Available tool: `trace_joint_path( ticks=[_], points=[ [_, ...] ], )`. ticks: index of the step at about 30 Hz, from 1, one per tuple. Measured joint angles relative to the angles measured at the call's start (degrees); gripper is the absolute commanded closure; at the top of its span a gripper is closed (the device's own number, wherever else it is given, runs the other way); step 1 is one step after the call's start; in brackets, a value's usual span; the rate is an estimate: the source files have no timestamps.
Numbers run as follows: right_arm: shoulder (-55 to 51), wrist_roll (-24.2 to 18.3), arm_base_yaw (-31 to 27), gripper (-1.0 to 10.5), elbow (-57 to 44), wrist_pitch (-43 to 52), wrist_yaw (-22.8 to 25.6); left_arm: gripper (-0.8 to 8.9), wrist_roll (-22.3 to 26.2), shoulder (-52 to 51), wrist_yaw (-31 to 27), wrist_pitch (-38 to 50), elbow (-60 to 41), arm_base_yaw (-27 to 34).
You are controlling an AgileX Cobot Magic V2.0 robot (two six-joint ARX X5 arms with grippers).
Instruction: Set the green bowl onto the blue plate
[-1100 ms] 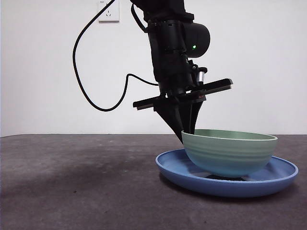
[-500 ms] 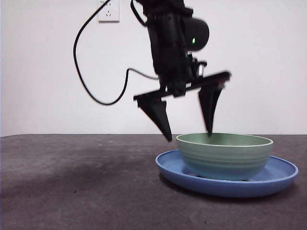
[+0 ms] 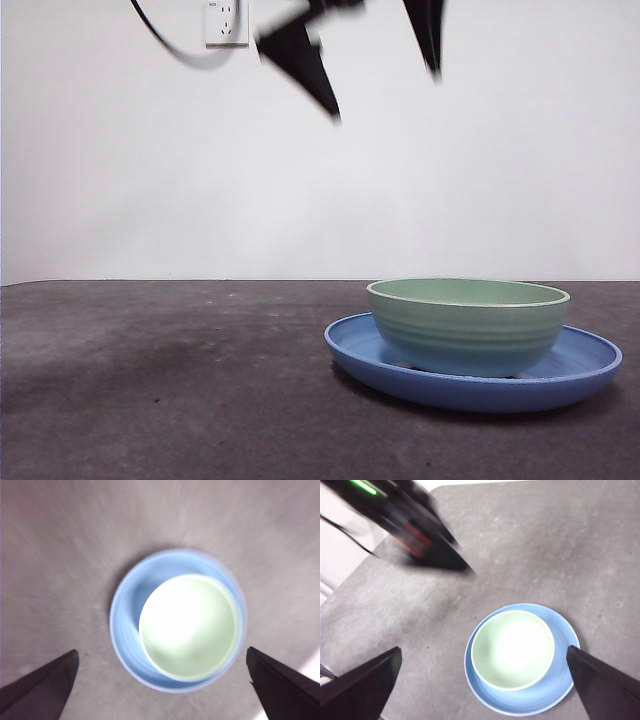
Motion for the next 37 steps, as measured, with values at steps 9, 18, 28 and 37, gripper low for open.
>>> trace_joint_path(
  ticks=[9, 18, 28, 37],
  points=[
    [0.0, 0.68, 0.0, 3.6, 0.0, -2.73, 0.0, 1.8, 3.8, -33.46, 0.0, -0.04, -22.91, 0.2],
    [0.0, 1.09, 0.0, 3.6, 0.0, -4.2, -0.02, 1.8, 4.09, -56.83, 0.0, 8.76, -46.8, 0.2],
    [0.24, 1.44, 0.0, 3.6, 0.0, -8.33, 0.0, 1.8, 3.61, -70.14, 0.37, 15.56, -66.38, 0.2],
    [6.23, 0.63, -0.13, 3.6, 0.0, -13.2, 7.63, 1.8, 3.61, -73.31, 1.2, 17.7, -69.2, 0.2]
  ],
)
